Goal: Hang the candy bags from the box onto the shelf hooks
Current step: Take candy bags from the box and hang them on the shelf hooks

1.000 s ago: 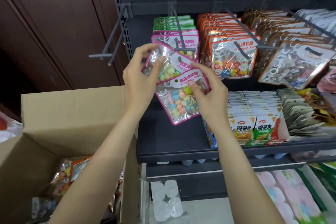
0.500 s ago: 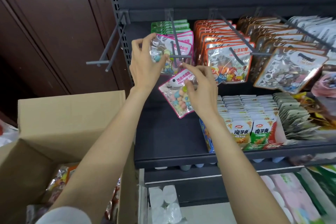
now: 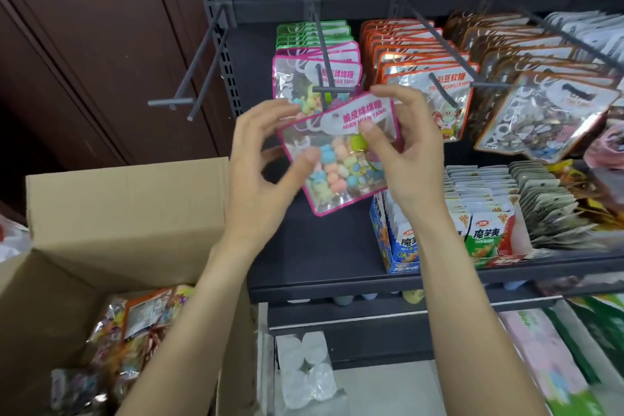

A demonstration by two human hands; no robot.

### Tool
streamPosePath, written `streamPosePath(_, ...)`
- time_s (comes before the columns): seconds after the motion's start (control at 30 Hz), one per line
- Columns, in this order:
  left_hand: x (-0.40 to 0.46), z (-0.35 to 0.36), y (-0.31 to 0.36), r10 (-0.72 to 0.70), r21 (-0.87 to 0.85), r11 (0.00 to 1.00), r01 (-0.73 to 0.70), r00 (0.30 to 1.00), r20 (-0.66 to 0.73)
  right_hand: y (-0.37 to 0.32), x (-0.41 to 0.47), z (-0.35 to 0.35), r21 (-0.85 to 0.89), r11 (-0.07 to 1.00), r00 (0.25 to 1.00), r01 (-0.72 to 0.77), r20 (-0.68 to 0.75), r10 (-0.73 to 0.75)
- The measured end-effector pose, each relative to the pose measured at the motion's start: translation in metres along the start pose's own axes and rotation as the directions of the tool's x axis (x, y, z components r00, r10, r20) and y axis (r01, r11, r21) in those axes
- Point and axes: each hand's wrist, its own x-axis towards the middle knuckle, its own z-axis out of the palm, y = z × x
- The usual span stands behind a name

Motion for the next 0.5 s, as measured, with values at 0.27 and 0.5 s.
streamPosePath(0.27,0.007,0.009,-0.015,-0.128,0.106,0.986,0.125,0.991,0.023,0.000,0.021,0.011,-0.417,0.892,0.984,0.175,0.035,-0.177)
streamPosePath(0.5,0.001,0.015,-0.018,-0.131,0.098,0.987,0.128,0.991,0.021,0.002,0.018,0.005,-0.472,0.859,0.979,0.196,0.051,-0.196)
